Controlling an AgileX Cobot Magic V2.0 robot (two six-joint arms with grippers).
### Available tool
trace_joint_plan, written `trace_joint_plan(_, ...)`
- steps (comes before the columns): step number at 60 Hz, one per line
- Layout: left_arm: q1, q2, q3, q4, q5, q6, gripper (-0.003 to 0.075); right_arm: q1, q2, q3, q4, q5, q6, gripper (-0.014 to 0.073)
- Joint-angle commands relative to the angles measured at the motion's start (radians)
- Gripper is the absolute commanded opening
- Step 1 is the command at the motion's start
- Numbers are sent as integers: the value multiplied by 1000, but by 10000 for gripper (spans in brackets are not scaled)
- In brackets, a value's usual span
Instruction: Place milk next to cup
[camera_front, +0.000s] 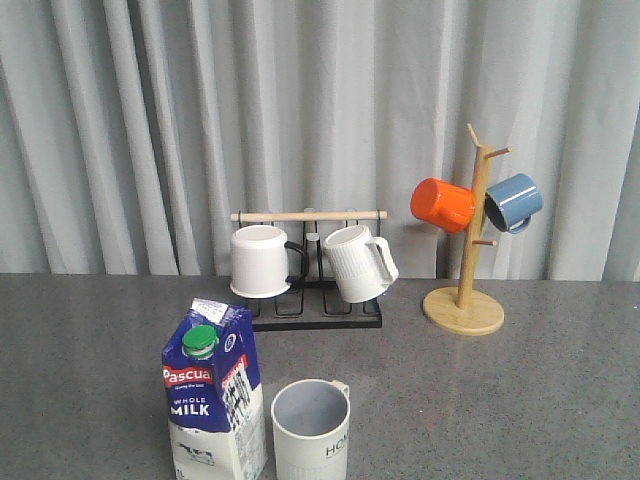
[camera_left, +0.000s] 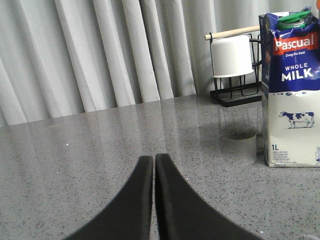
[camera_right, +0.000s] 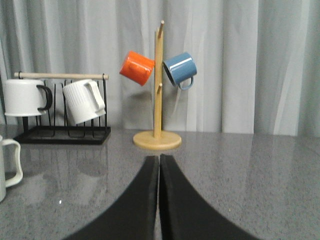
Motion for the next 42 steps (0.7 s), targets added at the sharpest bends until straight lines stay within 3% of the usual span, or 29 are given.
trace_joint_plan(1, 2, -13, 20, -1, -73, -3, -7, -30, -26, -26, -19, 10, 16, -5)
trace_joint_plan(10, 2, -13, 20, -1, -73, -3, -7, -60, -38, 20, -86, -29, 165, -5)
trace_joint_plan(19, 2, -13, 20, -1, -73, -3, -7, -58, -38, 19, -388, -90, 397, -5)
trace_joint_plan(24, 2, -13, 20, -1, -73, -3, -7, -58, -38, 19, -455, -82, 496, -5)
trace_joint_plan(42, 2, -13, 20, -1, -73, -3, -7, -58, -38, 19, -472, -8, 523, -5)
